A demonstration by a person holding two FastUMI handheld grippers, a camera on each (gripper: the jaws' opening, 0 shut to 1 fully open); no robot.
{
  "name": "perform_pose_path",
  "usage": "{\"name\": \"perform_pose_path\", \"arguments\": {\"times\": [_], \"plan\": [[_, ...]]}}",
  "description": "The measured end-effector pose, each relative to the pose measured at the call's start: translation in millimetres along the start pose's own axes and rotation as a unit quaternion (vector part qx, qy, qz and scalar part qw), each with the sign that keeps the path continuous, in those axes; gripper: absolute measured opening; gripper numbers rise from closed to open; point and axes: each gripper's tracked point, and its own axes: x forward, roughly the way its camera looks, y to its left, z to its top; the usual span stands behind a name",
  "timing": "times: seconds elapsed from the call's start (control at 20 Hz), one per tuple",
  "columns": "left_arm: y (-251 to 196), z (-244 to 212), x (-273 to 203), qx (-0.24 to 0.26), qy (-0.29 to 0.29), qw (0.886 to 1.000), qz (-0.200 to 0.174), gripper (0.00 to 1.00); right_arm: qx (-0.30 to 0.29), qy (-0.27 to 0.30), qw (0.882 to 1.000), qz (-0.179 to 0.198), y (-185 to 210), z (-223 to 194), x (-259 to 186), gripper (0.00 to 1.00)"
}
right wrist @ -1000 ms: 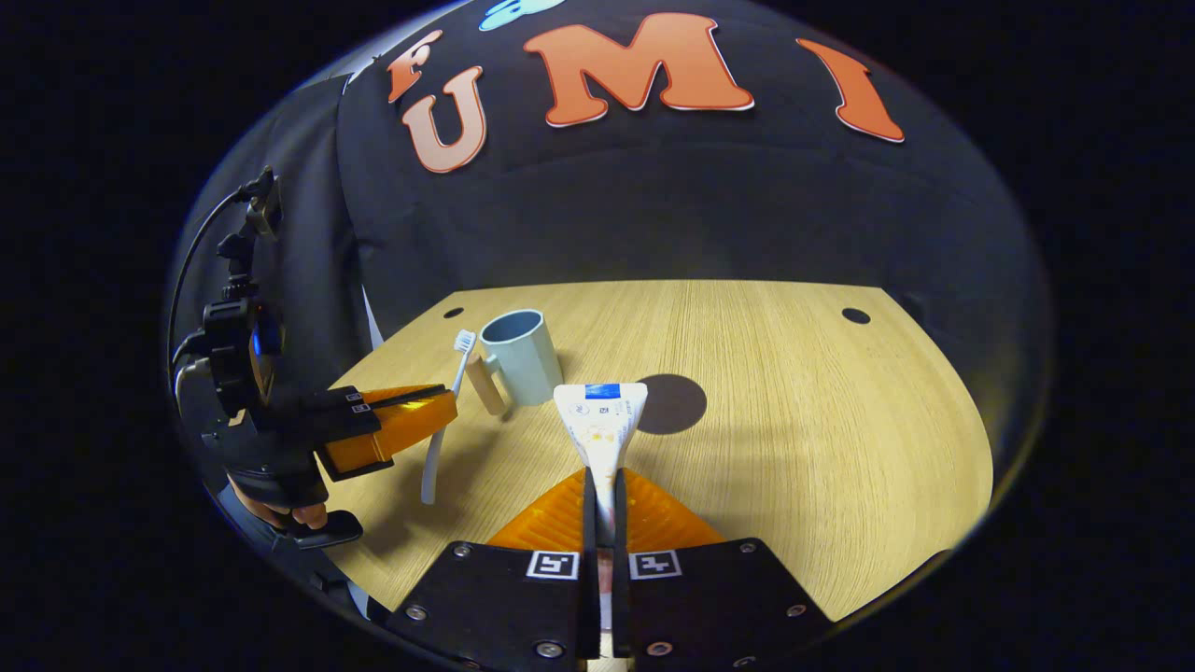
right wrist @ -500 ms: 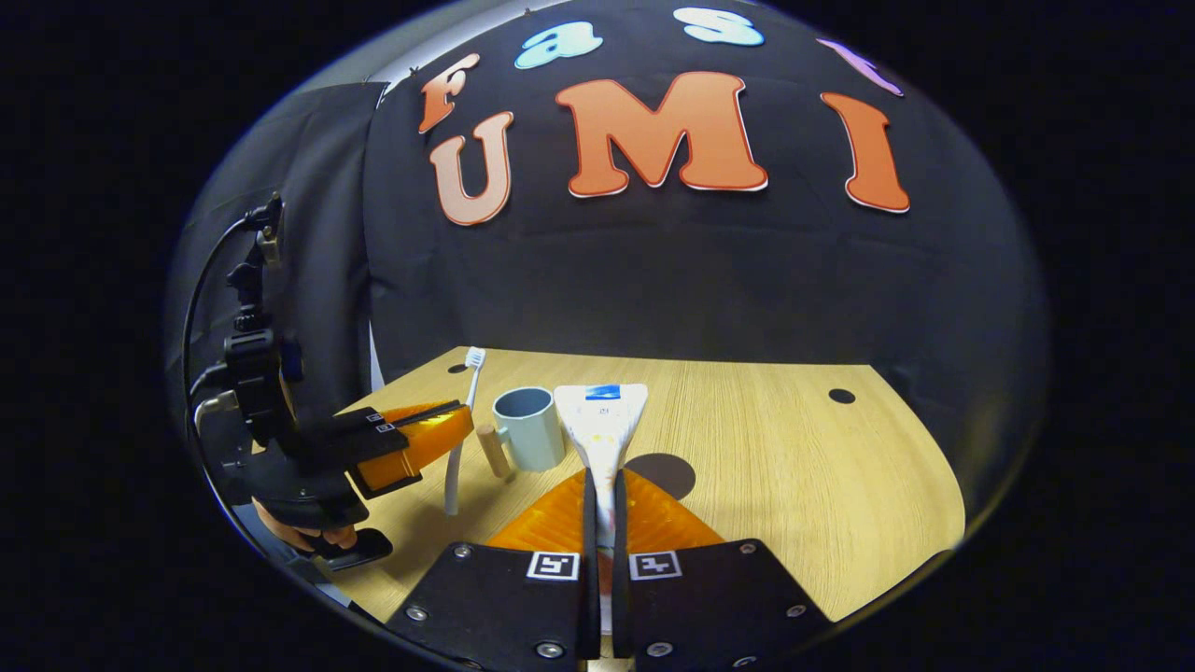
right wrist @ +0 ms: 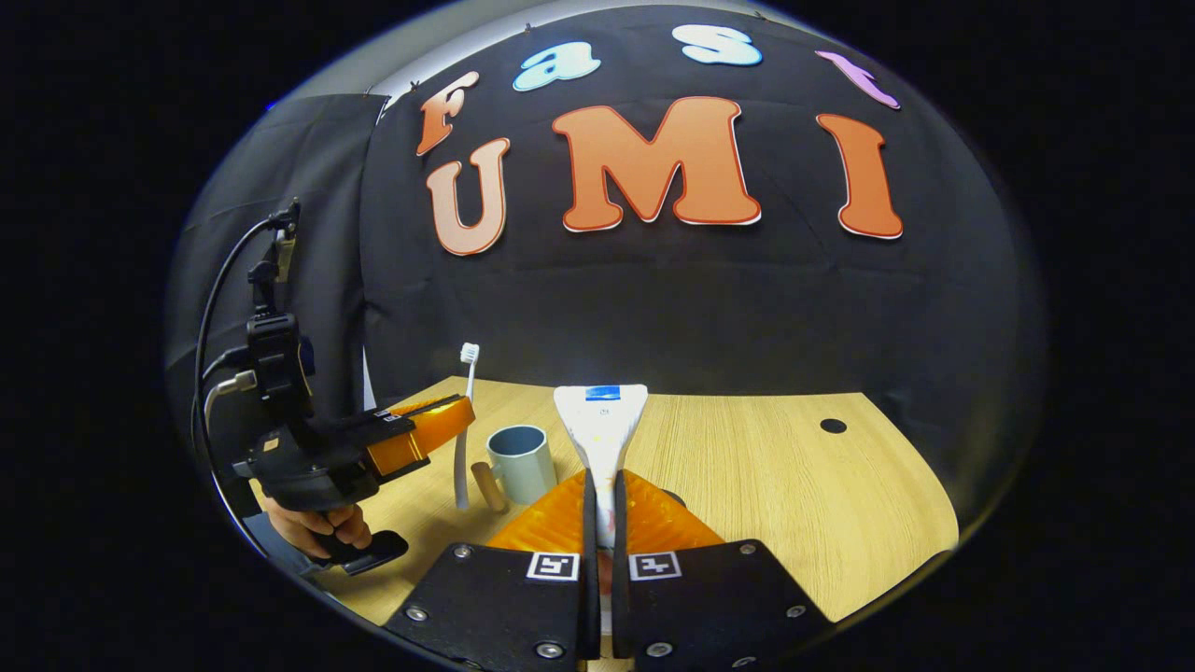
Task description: Put the toothbrush and toothpaste on the desktop into the cup, then pick up the cup and place it on the coaster on the desktop.
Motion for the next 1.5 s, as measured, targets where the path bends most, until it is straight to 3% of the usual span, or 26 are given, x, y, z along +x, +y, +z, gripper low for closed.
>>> {"name": "perform_pose_path", "arguments": {"times": [0.65,0.95,1.5], "plan": [[21.1,23.2,44.7,0.01,-0.081,0.996,0.021,0.05,0.0,-0.014,1.0,-0.018,-23.7,10.0,30.6,0.05],[23.1,-2.1,78.5,0.017,-0.054,0.998,0.023,0.05,-0.004,-0.023,1.0,-0.011,-18.2,11.2,40.5,0.05],[35.3,-68.6,87.7,0.018,0.035,0.999,0.025,0.05,0.003,-0.048,0.998,-0.034,-27.5,22.2,37.4,0.05]]}}
